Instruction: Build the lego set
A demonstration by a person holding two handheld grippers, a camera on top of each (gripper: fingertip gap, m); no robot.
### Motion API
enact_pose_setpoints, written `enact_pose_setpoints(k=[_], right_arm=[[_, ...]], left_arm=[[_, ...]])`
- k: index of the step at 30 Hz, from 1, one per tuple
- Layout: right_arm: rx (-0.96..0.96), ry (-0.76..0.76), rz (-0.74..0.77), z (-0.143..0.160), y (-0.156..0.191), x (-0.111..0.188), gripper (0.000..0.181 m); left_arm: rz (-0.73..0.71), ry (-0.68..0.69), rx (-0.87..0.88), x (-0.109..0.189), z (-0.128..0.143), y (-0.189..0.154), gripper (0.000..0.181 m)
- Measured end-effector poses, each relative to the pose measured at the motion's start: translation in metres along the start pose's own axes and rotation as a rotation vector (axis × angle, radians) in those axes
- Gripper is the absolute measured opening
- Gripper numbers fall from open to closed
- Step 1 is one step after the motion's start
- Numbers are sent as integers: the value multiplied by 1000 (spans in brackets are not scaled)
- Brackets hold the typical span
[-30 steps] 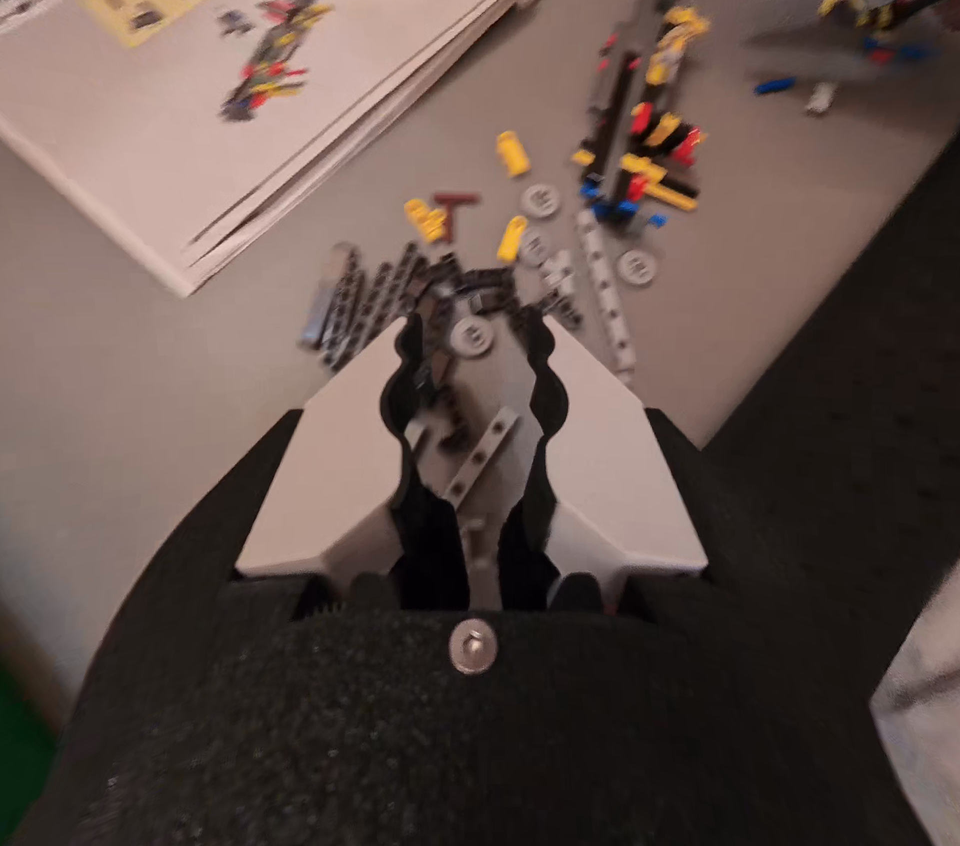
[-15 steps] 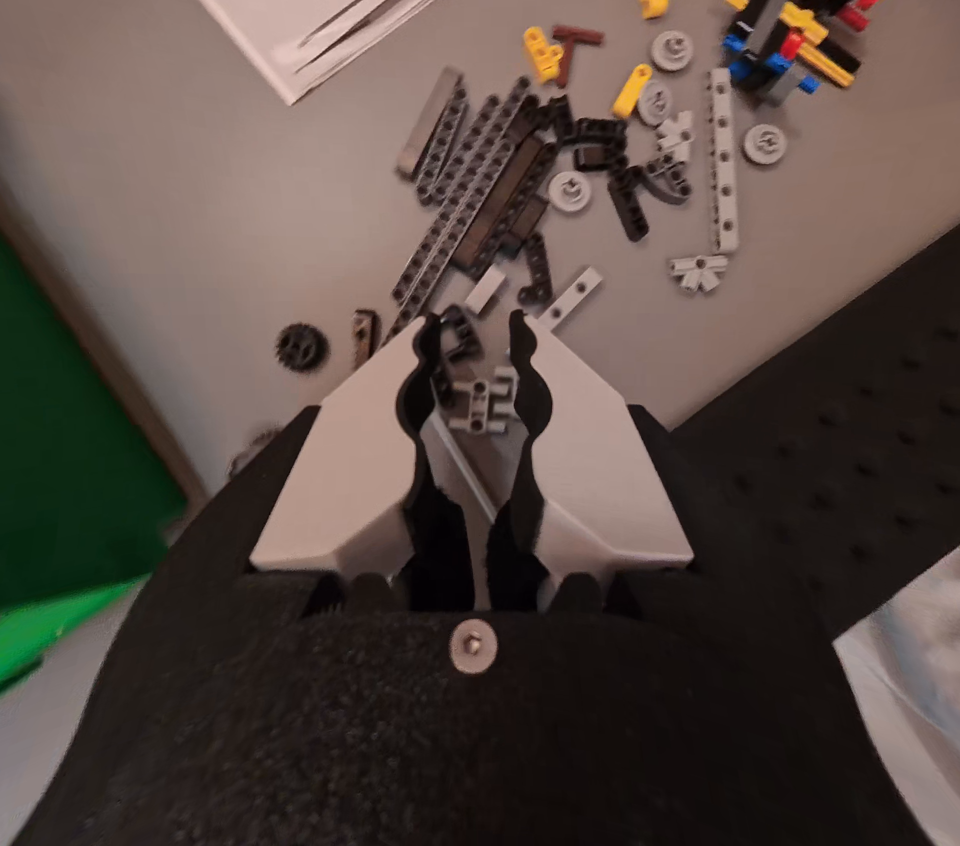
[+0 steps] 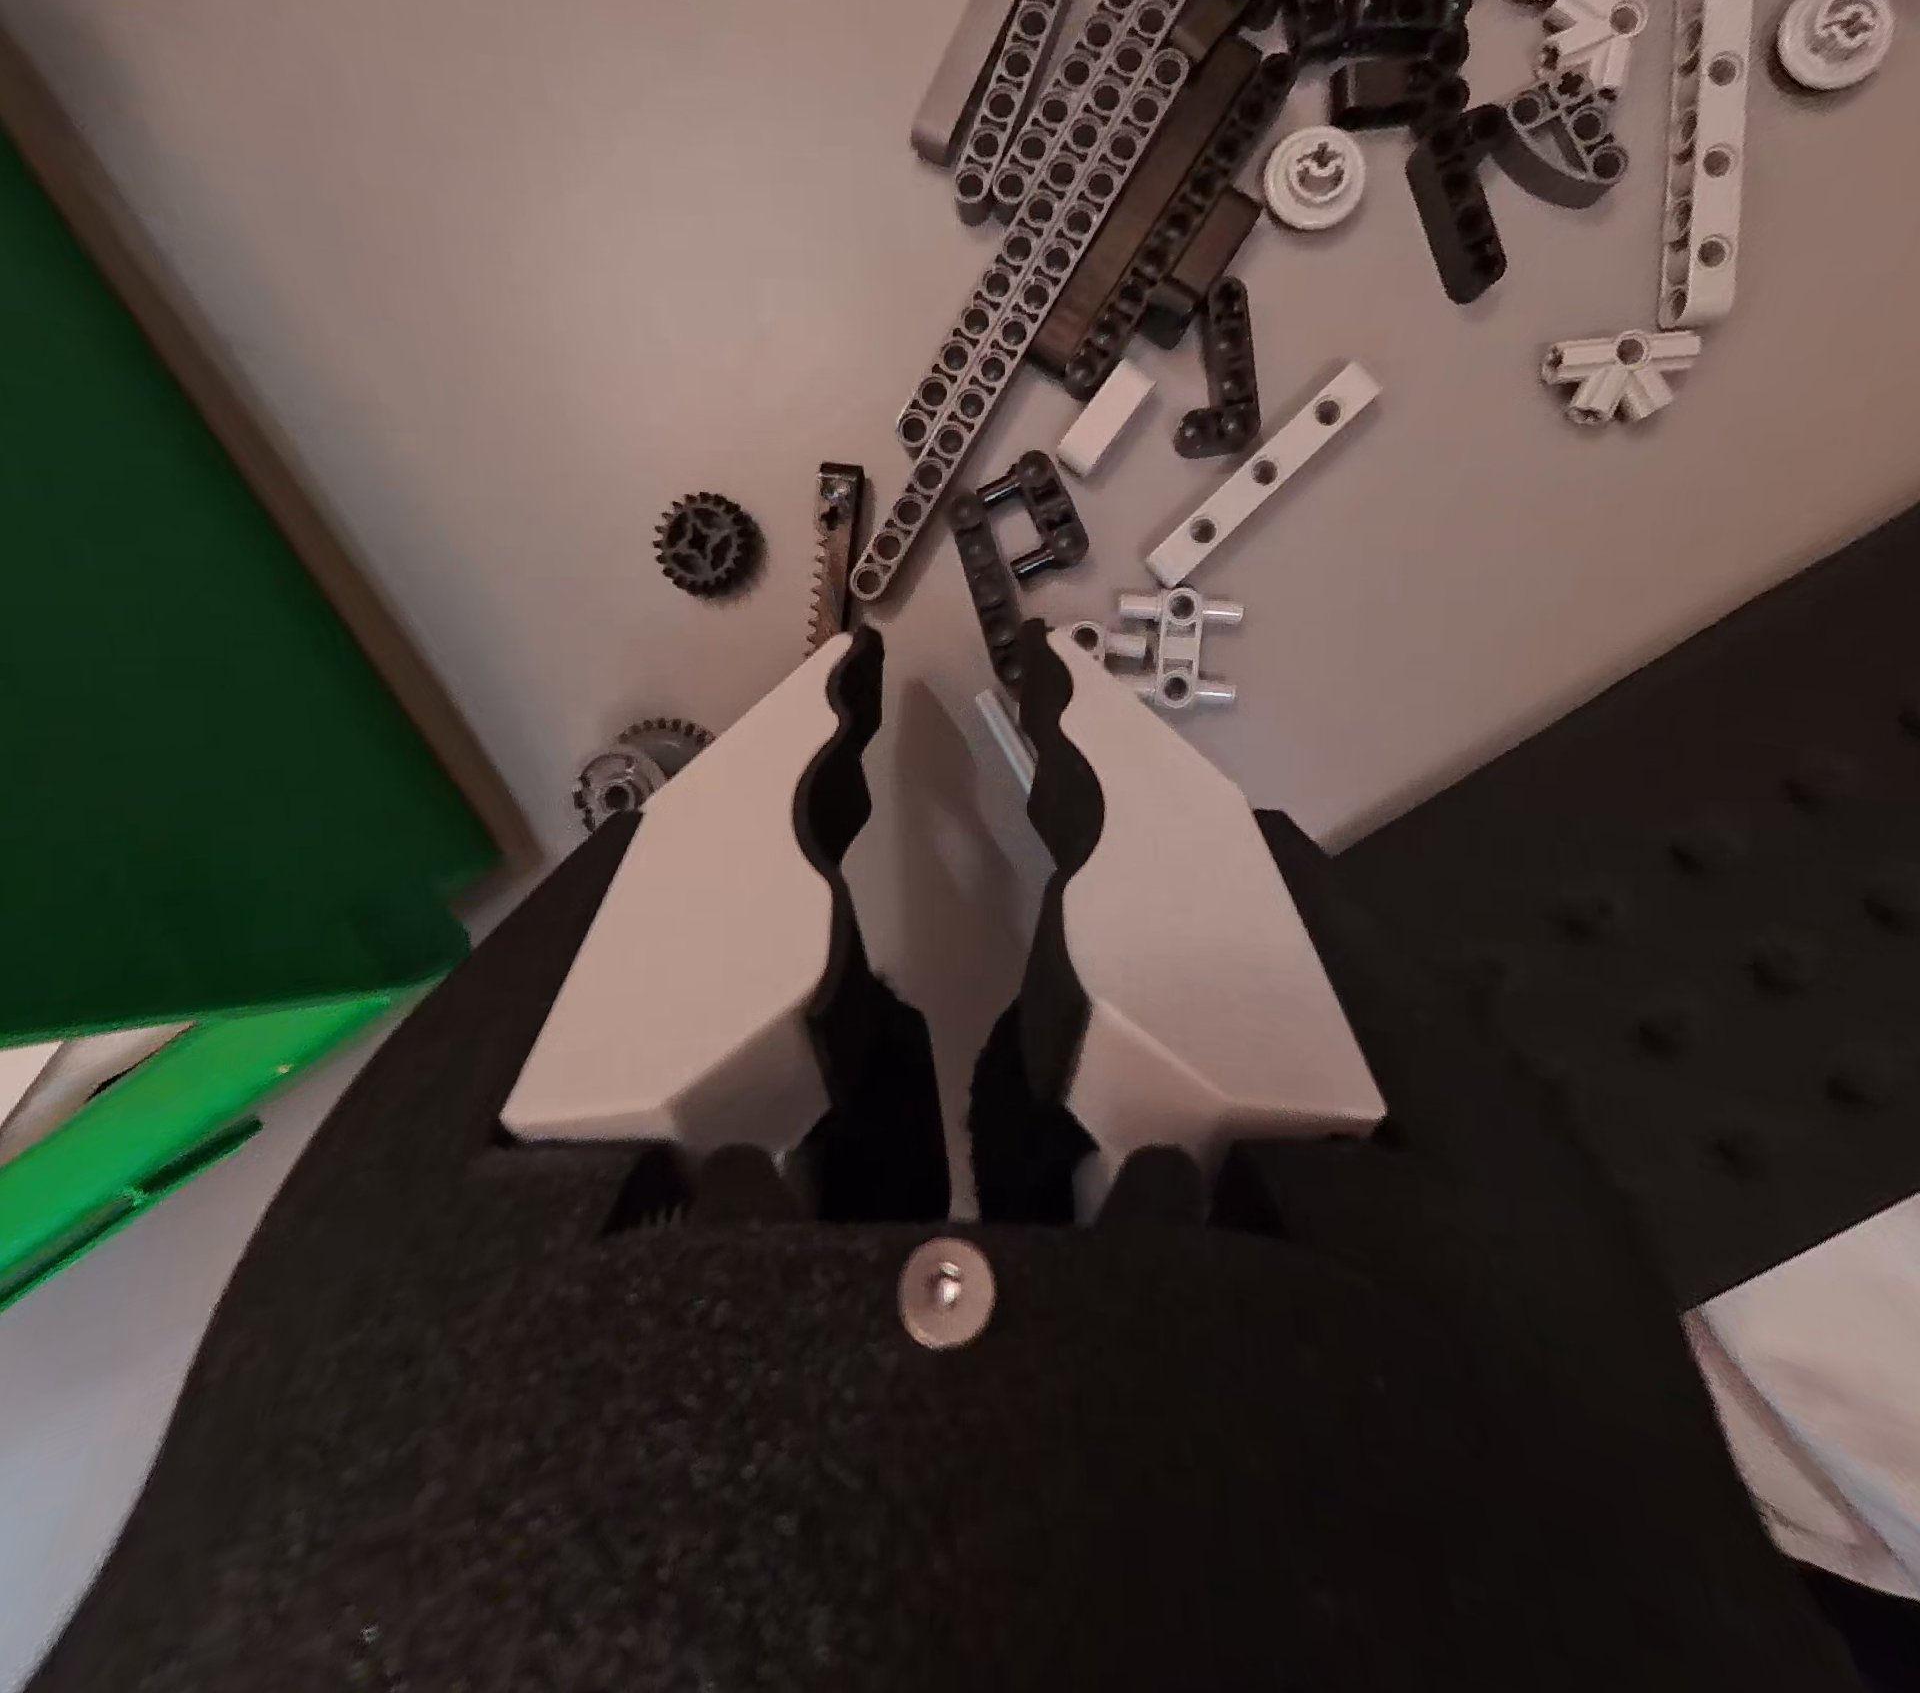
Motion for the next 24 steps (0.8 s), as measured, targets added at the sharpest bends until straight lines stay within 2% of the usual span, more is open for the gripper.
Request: enact_pose_setpoints(k=[7,14,19,22,24], right_arm=[[0,13,-6,2,1,-1,17],[-1,20,-3,3,0,-1,17],[-5,26,-7,4,0,-2,17],[-4,-2,4,-1,0,3,17],[-21,-36,10,-5,-2,10,17]], left_arm=[[40,-24,-48,-9,-20,-14,20],[76,24,34,-21,-22,-16,13],[84,45,6,-23,-21,-20,7],[73,-4,-49,-15,-39,-25,7],[86,-101,-87,-2,-68,-33,7]])
Point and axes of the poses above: each gripper's, where its closed fingertips meet, x back along the fingers, z out of its underside, y = z × x across the jaws, the point moved 4 cm from there along x, back along the fingers, and after that the axes turned 10 degrees about -x, right-handed, at the moved point
